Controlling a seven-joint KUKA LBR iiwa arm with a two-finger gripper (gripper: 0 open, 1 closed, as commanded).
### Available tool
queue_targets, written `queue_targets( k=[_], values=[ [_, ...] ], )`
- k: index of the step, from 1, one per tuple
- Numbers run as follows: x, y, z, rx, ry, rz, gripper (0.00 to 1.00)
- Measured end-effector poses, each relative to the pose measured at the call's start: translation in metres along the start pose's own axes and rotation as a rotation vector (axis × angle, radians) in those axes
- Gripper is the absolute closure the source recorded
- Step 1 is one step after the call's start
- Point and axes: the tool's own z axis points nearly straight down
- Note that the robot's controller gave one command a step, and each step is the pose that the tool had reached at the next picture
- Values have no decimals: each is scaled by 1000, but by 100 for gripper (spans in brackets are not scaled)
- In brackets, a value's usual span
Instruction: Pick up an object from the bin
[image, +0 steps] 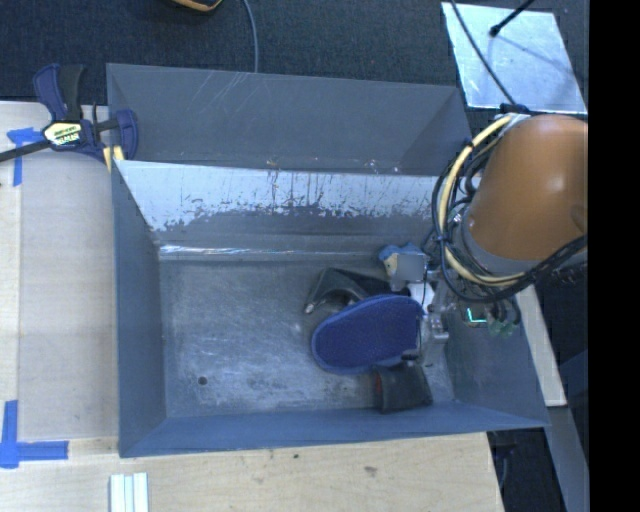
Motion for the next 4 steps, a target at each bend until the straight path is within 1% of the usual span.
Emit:
queue_targets(
  k=[1, 2, 3, 4],
  values=[
    [-18, 0, 160, -2, -13, -79, 0],
    [-24, 5, 168, 4, -10, -401, 0],
    [-24, 4, 166, 5, -8, -401, 100],
    [-11, 1, 51, 4, -15, -415, 100]
  ],
)
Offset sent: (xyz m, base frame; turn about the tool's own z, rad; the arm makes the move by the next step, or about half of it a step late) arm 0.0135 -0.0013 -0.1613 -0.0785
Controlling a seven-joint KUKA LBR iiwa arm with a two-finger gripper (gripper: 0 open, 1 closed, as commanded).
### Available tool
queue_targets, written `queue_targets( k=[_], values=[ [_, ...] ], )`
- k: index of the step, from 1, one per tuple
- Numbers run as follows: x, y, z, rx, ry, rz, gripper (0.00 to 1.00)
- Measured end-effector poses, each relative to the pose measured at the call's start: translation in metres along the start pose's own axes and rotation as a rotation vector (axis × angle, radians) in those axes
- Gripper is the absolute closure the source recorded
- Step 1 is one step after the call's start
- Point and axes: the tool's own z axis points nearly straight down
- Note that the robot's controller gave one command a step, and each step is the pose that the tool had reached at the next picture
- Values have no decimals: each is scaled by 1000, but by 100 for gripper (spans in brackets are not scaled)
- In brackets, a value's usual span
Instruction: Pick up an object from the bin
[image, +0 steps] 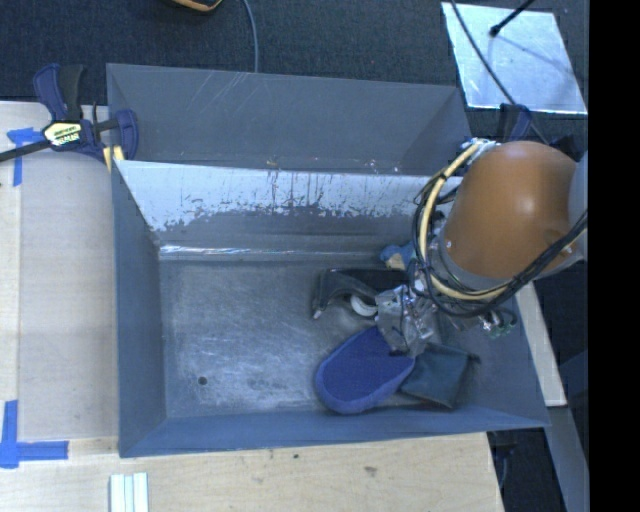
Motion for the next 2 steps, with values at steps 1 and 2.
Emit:
queue_targets(
  k=[1, 2],
  values=[
    [-48, 54, 53, -8, 10, 13, 100],
    [-29, 44, 41, -6, 10, -241, 100]
  ],
)
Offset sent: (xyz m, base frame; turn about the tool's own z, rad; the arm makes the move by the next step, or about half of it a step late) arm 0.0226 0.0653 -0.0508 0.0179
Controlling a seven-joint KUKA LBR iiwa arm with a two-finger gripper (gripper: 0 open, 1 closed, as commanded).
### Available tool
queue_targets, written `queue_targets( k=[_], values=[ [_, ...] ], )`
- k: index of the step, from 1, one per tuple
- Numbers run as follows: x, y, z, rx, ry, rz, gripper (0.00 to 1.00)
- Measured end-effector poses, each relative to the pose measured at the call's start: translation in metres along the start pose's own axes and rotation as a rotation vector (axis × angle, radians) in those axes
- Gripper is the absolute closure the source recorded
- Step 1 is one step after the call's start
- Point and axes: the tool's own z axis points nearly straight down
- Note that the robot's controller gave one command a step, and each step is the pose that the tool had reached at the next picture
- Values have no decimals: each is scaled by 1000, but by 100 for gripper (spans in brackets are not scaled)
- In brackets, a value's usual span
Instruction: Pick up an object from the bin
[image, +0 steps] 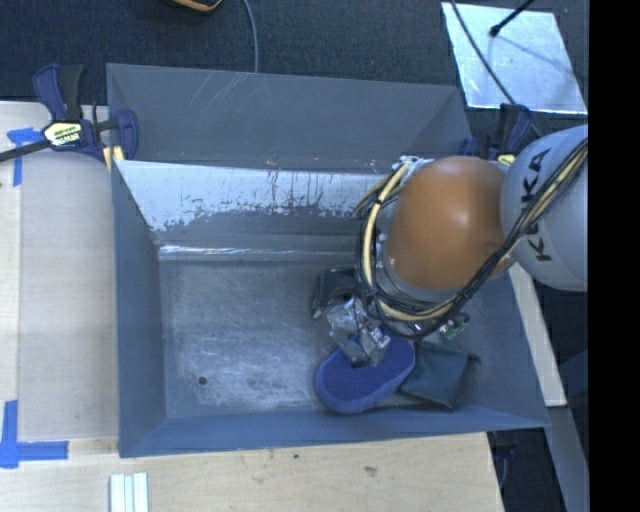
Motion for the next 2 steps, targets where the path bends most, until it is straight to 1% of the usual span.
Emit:
queue_targets(
  k=[1, 2],
  values=[
    [0, 1, 0, -1, 0, 1, 0],
    [-1, -16, 78, -6, 7, -4, 0]
  ],
)
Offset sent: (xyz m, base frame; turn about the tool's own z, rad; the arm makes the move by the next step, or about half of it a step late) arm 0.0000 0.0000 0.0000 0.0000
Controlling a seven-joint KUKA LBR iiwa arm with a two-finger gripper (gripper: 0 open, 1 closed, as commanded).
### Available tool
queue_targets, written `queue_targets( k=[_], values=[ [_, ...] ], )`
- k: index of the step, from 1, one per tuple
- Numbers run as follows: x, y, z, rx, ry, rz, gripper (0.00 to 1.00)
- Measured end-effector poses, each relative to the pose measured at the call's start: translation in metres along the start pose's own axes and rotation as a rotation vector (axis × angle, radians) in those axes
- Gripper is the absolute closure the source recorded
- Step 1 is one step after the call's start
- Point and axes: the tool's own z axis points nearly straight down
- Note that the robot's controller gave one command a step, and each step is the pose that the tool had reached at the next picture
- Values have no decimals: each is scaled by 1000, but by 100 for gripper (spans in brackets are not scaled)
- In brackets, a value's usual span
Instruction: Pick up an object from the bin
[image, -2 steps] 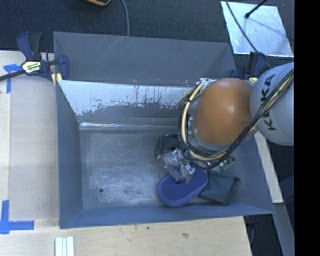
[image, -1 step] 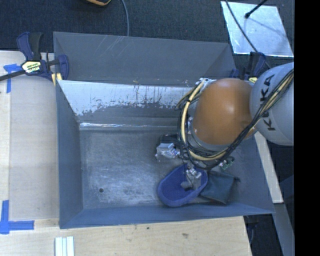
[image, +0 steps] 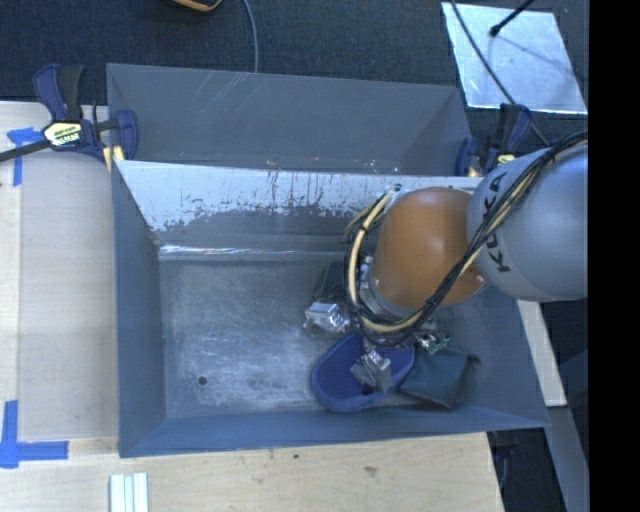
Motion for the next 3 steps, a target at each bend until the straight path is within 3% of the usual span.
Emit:
queue_targets(
  k=[1, 2, 3],
  values=[
    [-4, -2, -6, 8, -17, 1, 100],
    [-4, -2, -5, 8, -15, 1, 0],
    [-4, -2, -6, 9, -16, 1, 100]
  ],
)
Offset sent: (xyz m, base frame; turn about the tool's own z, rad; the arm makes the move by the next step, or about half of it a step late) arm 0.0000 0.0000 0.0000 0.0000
